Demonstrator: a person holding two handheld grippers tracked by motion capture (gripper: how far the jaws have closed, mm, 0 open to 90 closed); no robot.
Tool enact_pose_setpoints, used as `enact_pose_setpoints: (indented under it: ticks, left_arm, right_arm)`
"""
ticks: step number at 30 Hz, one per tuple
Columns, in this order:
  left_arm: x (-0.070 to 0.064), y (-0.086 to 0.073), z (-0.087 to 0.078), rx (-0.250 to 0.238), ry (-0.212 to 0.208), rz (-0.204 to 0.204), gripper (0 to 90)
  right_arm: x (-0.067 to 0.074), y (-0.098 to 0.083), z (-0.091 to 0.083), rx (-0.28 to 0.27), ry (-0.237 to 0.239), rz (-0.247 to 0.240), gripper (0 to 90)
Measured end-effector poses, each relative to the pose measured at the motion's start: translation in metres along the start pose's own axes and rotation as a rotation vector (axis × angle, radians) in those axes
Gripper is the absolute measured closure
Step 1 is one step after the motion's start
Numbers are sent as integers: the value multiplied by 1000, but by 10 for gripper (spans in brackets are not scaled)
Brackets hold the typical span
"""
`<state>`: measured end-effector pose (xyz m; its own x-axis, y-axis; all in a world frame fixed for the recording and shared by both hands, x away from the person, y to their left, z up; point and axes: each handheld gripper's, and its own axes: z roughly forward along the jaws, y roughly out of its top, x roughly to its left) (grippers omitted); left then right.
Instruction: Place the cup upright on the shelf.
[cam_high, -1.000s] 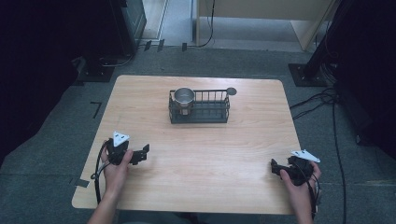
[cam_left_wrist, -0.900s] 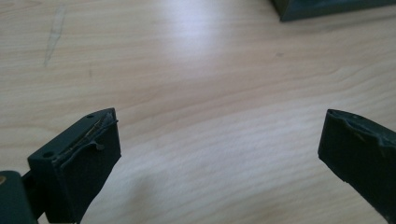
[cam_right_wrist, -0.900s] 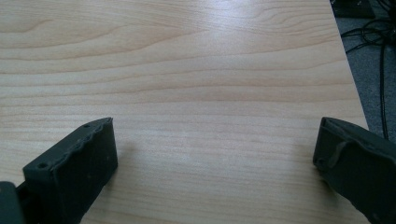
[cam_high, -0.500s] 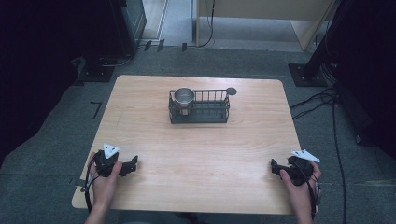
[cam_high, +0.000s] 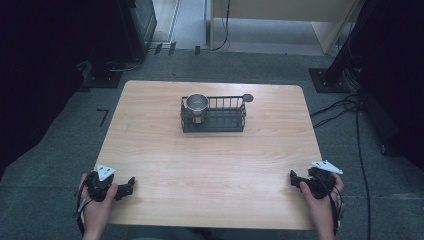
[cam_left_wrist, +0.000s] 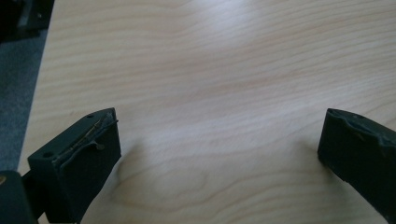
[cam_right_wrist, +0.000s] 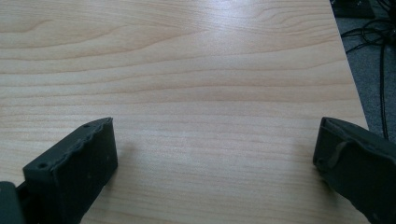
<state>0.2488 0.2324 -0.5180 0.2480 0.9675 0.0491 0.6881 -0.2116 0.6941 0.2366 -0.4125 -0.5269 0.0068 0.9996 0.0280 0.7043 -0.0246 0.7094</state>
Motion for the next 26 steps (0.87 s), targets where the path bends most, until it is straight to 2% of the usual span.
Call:
enact_pose_setpoints:
  ticks: [2, 8, 10, 16, 22, 26]
  left_arm:
    - [6, -3, -1, 11, -20, -39, 0]
    - [8, -3, -2, 16, -8, -45, 0]
    - [6, -2, -1, 13, 9, -65, 0]
    - [4, -1, -1, 16, 22, -78, 0]
    - [-7, 1, 1, 17, 80, -139, 0]
    - [-9, 2, 2, 16, 85, -144, 0]
  right_arm:
    - [0, 0, 0, 0, 0, 0, 0]
    - [0, 0, 0, -1, 0, 0, 0]
    - [0, 0, 0, -1, 0, 0, 0]
    - [0, 0, 0, 0, 0, -1, 0]
    - [0, 0, 0, -1, -1, -1, 0]
    - [0, 0, 0, 0, 0, 0, 0]
